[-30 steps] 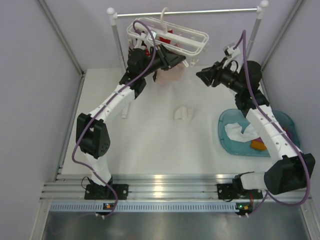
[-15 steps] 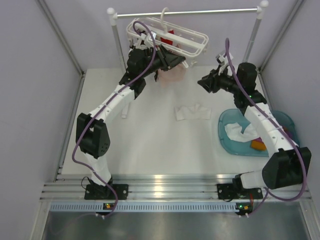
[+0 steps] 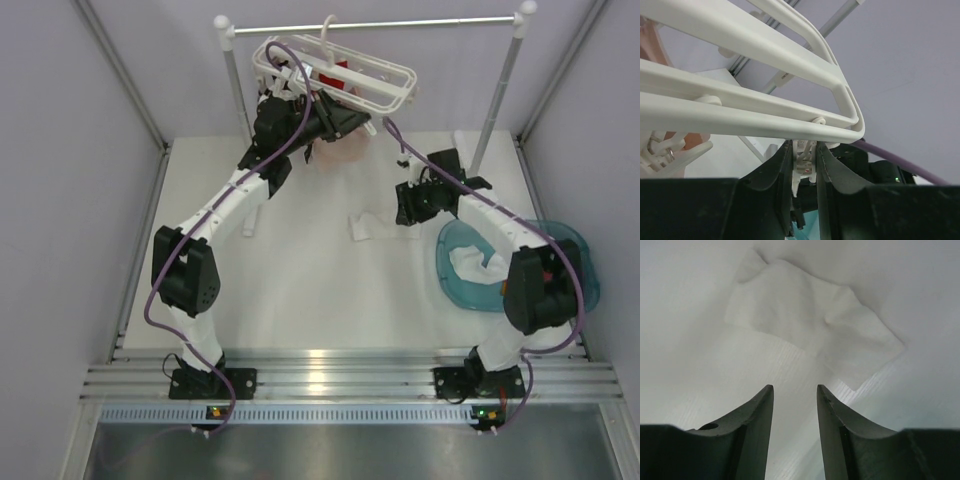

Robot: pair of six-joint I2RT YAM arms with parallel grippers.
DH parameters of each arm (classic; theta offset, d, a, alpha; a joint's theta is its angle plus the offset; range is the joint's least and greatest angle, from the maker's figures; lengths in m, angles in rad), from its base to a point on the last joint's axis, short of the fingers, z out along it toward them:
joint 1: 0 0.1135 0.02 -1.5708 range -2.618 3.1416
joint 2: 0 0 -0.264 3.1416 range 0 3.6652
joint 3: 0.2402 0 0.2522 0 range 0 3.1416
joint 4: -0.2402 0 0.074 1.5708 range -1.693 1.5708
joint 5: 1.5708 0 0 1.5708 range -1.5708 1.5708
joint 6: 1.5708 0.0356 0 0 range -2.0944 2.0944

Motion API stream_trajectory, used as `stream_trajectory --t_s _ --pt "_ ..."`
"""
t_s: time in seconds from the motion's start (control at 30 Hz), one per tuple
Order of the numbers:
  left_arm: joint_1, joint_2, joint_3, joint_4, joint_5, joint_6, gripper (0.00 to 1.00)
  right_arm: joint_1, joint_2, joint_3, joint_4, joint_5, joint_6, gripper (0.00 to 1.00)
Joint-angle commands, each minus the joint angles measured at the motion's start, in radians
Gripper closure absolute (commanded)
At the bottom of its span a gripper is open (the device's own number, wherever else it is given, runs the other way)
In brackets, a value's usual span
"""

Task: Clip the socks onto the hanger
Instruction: Pick up the sock at the center of the board.

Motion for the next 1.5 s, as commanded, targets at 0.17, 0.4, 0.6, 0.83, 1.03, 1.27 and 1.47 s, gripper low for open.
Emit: stream_trajectory --t_s 0.17,0.4,0.6,0.83,1.03,1.27,1.47 --pt "0.002 -0.032 -0.009 0.057 0.004 -0.002 1.00 0.120 0.189 0.168 -0.124 0.518 0.565 0.57" --pt "0.005 -0.038 -0.021 0.071 0.000 -0.008 1.00 0.137 0.331 0.292 -0.118 0.622 0.685 0.46" --pt "0.009 -0.031 -0.026 0.080 -0.002 -0.016 0.99 0.137 0.415 0.310 -0.122 0.635 0.698 0.47" --pt "0.014 -0.024 -0.020 0.082 -0.004 -0.017 1.00 0.112 0.429 0.208 -0.084 0.518 0.682 0.62" --pt "0.018 -0.021 -0.021 0.079 -0.005 -0.024 0.99 0.109 0.417 0.159 -0.067 0.331 0.520 1.00" --pt "0.018 -0.026 -0.021 0.076 0.000 -0.021 0.99 0.179 0.311 0.164 -0.142 0.025 -0.139 1.00" --pt "0.020 -0.028 -0.021 0.077 0.006 -0.022 0.99 0.277 0.109 0.017 -0.308 -0.079 -0.972 1.00"
